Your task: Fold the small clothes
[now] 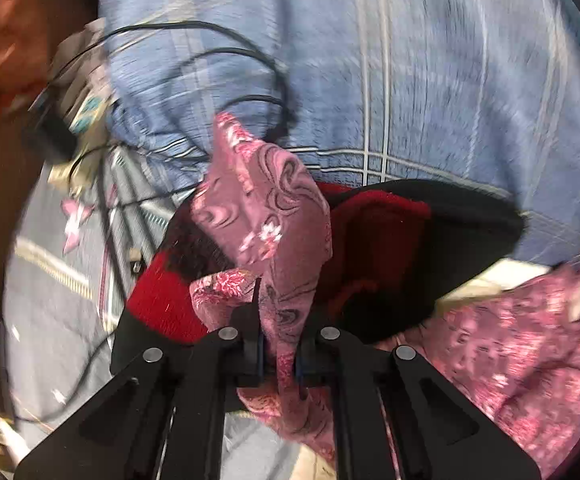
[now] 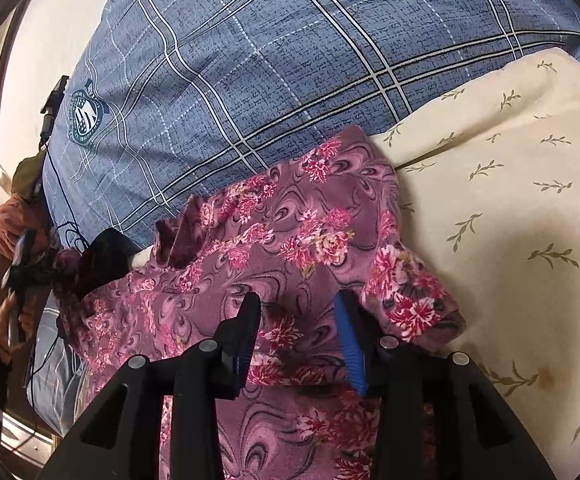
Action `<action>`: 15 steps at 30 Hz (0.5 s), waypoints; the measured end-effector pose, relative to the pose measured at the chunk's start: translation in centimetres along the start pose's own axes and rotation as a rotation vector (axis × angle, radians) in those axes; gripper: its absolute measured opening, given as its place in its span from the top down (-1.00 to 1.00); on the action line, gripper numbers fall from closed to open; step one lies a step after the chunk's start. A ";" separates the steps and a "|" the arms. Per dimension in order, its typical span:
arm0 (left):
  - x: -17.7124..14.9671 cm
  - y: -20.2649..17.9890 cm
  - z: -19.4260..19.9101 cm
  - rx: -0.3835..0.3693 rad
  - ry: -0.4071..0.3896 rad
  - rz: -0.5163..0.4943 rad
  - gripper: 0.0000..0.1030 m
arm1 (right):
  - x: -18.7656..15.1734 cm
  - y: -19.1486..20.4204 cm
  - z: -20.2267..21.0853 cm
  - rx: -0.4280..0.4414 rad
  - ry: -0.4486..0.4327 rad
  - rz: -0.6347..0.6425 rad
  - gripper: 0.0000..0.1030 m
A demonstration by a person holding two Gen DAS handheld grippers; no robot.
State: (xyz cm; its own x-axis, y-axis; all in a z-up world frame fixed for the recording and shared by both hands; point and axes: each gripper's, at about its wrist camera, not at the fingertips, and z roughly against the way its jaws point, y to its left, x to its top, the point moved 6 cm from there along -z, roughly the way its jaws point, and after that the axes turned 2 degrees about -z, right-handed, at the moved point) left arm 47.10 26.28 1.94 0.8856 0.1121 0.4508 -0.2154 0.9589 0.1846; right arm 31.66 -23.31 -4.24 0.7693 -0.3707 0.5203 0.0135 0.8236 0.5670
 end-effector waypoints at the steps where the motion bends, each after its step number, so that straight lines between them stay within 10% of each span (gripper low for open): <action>1: -0.7 1.0 0.9 -0.052 -0.025 0.041 0.86 | 0.0 0.0 0.0 0.000 0.000 0.000 0.21; 7: -7.7 10.1 3.0 -0.173 -0.061 0.311 0.85 | 0.0 0.0 0.0 -0.001 0.000 0.000 0.21; 15: -14.9 16.0 4.3 -0.124 -0.070 0.412 0.63 | 0.0 0.0 0.0 -0.009 0.001 0.004 0.21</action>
State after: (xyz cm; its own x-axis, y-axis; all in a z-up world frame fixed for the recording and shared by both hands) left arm 28.68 38.85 1.92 0.7051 0.4776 0.5241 -0.4896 0.8626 -0.1274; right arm 31.66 -23.25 -4.25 0.7698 -0.3672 0.5221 0.0160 0.8289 0.5592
